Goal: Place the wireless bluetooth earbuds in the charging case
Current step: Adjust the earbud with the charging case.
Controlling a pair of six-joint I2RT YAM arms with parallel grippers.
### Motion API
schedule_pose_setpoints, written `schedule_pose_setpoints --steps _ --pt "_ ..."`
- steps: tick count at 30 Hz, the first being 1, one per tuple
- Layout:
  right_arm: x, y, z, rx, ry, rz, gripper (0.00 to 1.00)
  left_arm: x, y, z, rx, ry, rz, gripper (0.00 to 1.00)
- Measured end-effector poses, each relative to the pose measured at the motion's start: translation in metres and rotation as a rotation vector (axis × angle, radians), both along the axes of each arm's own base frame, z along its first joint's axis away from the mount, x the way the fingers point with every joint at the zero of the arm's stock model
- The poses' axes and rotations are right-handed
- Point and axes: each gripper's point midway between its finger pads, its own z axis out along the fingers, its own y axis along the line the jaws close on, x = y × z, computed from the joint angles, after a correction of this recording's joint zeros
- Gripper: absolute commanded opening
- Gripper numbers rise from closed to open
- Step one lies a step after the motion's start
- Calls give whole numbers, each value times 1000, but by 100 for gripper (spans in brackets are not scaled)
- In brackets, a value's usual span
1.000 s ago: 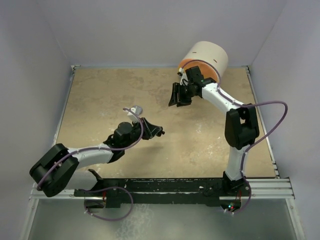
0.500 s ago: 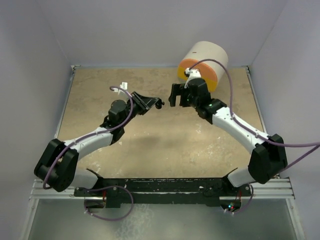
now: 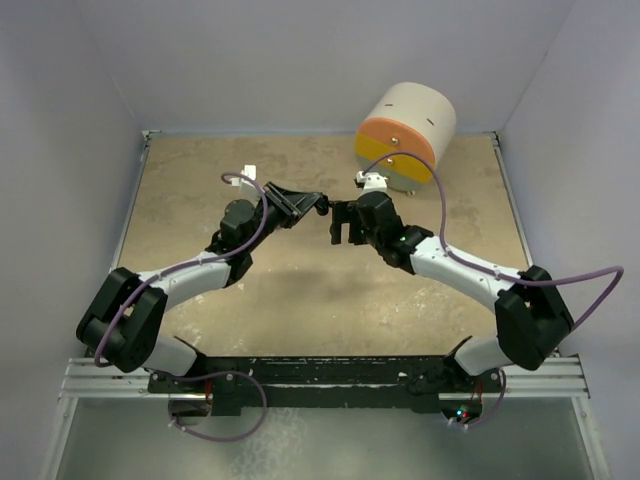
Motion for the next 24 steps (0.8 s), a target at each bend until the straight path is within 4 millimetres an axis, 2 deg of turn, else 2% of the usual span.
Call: schedule_pose_setpoints --steps 11,17,21,24 --pt "5 4 18 38 -36 -11 100 -3 2 -7 -10 16 0 0" --pt "11 9 31 54 -53 -12 100 -4 0 -3 -21 4 -11 0" --pt "16 12 31 48 -47 -17 100 -8 2 -10 -29 18 -14 0" --pt "18 14 23 37 -31 -16 100 -11 3 -20 -24 42 -16 0"
